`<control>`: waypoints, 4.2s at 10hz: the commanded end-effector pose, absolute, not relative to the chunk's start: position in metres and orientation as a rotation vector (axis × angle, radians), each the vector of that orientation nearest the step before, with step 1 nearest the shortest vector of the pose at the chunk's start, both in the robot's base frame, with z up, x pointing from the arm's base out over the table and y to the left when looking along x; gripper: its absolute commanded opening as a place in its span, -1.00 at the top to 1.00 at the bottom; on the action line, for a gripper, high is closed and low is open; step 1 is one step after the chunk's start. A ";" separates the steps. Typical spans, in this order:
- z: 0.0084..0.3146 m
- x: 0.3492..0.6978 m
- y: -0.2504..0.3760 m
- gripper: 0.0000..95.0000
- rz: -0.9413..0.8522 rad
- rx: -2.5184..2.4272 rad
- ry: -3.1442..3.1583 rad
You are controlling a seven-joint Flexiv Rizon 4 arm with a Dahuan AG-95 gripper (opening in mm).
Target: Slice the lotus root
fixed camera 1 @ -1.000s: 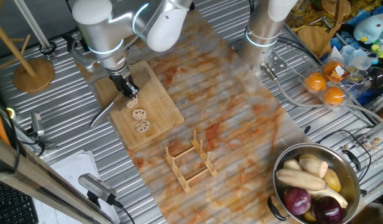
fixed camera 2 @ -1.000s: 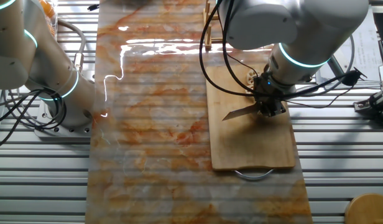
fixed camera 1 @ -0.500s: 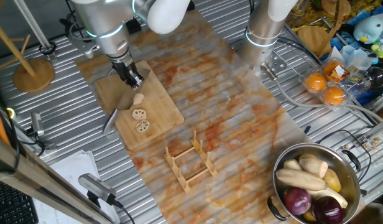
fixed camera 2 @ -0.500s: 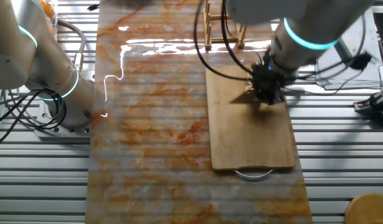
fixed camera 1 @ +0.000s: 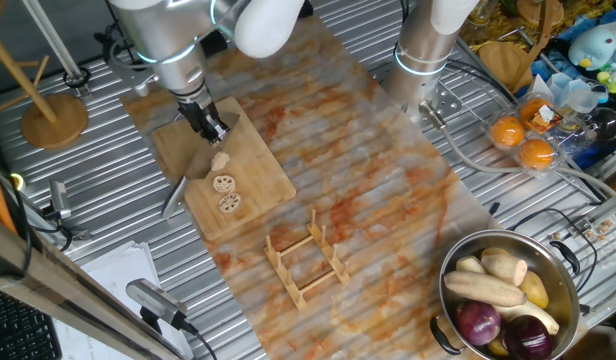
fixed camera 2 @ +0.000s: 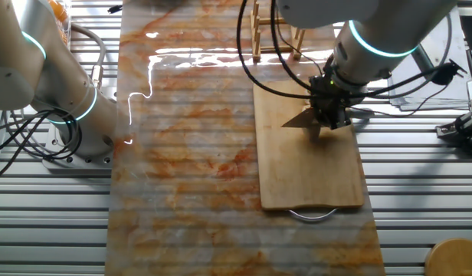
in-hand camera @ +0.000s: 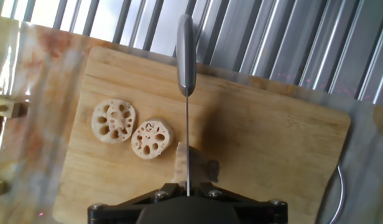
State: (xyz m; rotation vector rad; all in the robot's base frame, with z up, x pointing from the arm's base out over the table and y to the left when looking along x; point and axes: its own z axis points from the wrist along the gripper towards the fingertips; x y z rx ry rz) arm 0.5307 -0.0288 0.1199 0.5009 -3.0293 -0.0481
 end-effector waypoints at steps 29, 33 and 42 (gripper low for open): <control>0.028 0.521 -0.066 1.00 -0.018 0.548 -2.954; 0.025 0.529 -0.063 1.00 -0.019 0.538 -2.916; 0.058 0.524 -0.063 1.00 -0.040 0.554 -2.859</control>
